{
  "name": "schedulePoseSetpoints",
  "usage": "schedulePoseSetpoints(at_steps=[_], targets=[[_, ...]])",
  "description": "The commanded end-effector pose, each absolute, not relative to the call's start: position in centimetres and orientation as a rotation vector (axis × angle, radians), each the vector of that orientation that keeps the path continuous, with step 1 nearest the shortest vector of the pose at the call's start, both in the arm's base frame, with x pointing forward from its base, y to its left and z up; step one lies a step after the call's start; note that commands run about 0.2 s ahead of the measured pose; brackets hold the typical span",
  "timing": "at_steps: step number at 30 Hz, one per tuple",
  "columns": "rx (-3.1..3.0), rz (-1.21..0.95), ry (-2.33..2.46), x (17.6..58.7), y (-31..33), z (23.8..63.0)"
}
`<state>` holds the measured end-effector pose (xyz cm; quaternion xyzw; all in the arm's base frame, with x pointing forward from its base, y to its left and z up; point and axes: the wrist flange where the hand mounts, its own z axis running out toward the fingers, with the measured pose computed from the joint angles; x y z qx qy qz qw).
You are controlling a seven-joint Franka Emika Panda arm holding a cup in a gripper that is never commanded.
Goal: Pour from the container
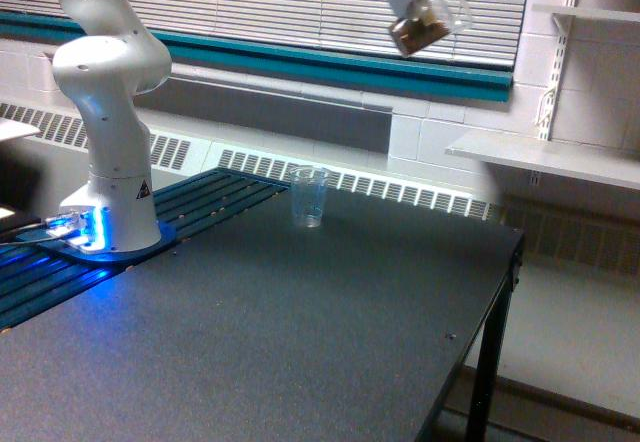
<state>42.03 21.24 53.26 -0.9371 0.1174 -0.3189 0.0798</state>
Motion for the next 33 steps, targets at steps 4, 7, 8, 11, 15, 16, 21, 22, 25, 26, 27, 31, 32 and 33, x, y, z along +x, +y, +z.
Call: schedulePoseSetpoints(at_steps=[4, 7, 8, 11, 15, 16, 21, 22, 25, 26, 27, 31, 32, 33], targets=[[-2.806, -0.898, 0.375, 36.3, 24.2, 51.3], [-2.816, -0.883, 0.394, 34.9, 24.7, 50.6], [-2.815, -0.881, 0.402, 34.4, 24.9, 50.4], [-2.815, -0.860, 0.427, 33.1, 25.4, 50.1], [-2.816, -0.846, 0.484, 31.7, 25.7, 49.6], [-2.814, -0.843, 0.502, 31.4, 25.7, 49.5], [-2.812, -0.828, 0.603, 30.3, 25.7, 48.7], [-2.806, -0.827, 0.628, 30.2, 25.7, 48.7], [-2.791, -0.822, 0.687, 29.6, 25.8, 48.5], [-2.790, -0.817, 0.706, 29.4, 25.8, 48.4], [-2.786, -0.813, 0.724, 29.2, 25.9, 48.3], [-2.767, -0.793, 0.780, 28.1, 26.6, 48.1], [-2.762, -0.790, 0.792, 27.9, 26.8, 48.1], [-2.757, -0.783, 0.807, 27.6, 27.0, 48.0]])
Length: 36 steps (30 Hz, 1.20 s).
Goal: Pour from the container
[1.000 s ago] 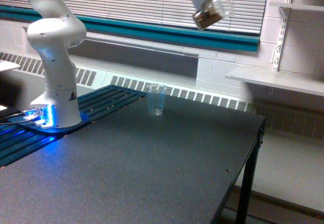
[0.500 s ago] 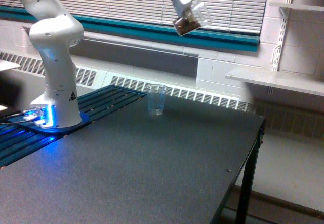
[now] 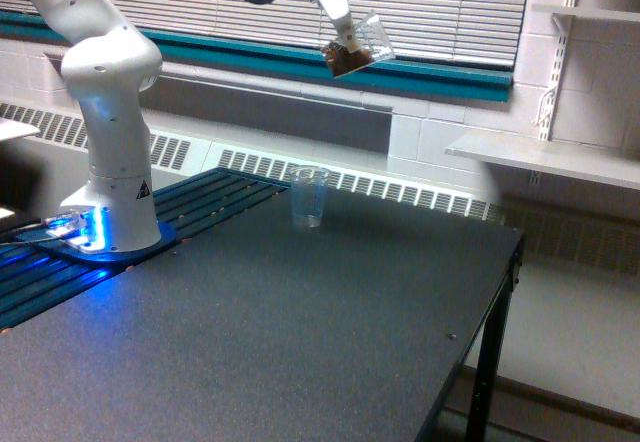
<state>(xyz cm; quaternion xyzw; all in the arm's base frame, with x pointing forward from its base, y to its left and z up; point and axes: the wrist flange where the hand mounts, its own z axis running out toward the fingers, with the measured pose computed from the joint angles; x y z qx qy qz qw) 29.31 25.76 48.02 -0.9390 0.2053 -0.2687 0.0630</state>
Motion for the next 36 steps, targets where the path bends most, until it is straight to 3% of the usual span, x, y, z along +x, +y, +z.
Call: schedulePoseSetpoints(at_steps=[1, 36], targets=[[-2.758, -0.773, 0.818, 27.3, 27.2, 47.8], [-2.548, -0.491, 1.338, 23.2, 31.4, 43.6]])
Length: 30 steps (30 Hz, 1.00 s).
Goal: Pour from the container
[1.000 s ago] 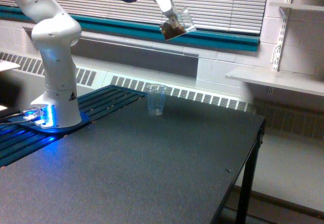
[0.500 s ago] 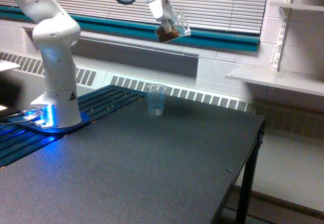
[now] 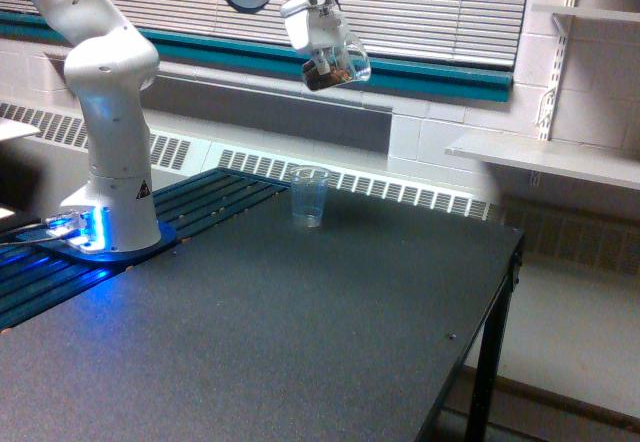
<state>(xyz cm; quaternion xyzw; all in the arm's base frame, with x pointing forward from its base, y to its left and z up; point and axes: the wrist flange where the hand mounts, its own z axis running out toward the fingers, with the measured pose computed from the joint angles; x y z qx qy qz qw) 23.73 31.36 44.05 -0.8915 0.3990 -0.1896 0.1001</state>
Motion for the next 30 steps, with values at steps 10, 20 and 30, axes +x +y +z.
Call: schedulePoseSetpoints(at_steps=[10, 20, 30], targets=[[-2.478, -0.396, 1.475, 22.7, 29.9, 41.2], [-2.441, -0.303, 1.521, 22.4, 28.9, 39.0], [-2.419, -0.218, 1.481, 22.0, 30.2, 38.5]])
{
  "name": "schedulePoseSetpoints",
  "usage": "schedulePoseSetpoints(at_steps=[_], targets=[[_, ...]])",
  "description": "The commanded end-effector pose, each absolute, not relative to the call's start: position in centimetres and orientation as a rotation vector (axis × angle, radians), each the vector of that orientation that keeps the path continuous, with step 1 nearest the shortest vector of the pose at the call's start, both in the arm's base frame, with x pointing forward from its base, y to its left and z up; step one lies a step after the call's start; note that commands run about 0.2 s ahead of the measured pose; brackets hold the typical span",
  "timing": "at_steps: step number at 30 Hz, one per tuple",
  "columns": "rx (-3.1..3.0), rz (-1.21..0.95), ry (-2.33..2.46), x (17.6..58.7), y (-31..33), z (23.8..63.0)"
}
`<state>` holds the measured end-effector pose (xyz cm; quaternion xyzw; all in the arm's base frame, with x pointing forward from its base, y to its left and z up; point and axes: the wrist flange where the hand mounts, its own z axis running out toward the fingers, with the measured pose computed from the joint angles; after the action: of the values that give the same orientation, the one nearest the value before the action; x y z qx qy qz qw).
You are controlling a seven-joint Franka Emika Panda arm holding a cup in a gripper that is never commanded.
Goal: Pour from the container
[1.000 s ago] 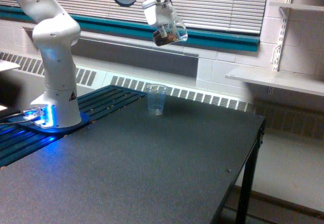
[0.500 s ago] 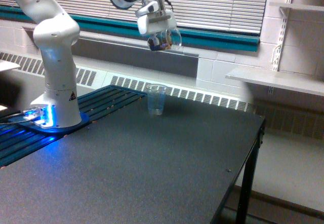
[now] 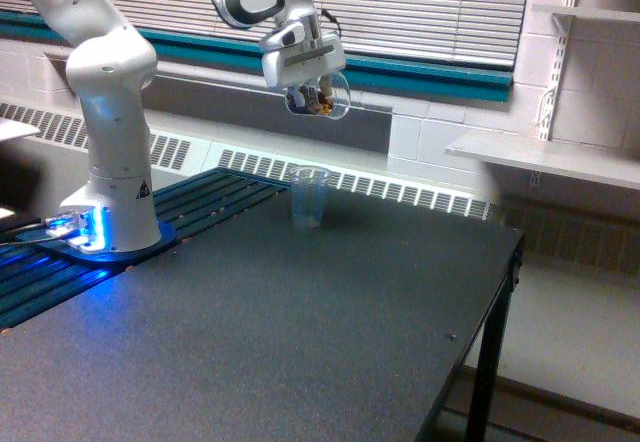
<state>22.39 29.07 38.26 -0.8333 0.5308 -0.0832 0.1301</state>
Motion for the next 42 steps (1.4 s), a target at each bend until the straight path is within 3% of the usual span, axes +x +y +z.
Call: schedulePoseSetpoints(at_steps=[1, 42], targets=[[-2.418, -0.212, 1.480, 22.0, 30.3, 38.5], [-2.290, 0.041, 1.544, 20.7, 33.7, 34.9]])
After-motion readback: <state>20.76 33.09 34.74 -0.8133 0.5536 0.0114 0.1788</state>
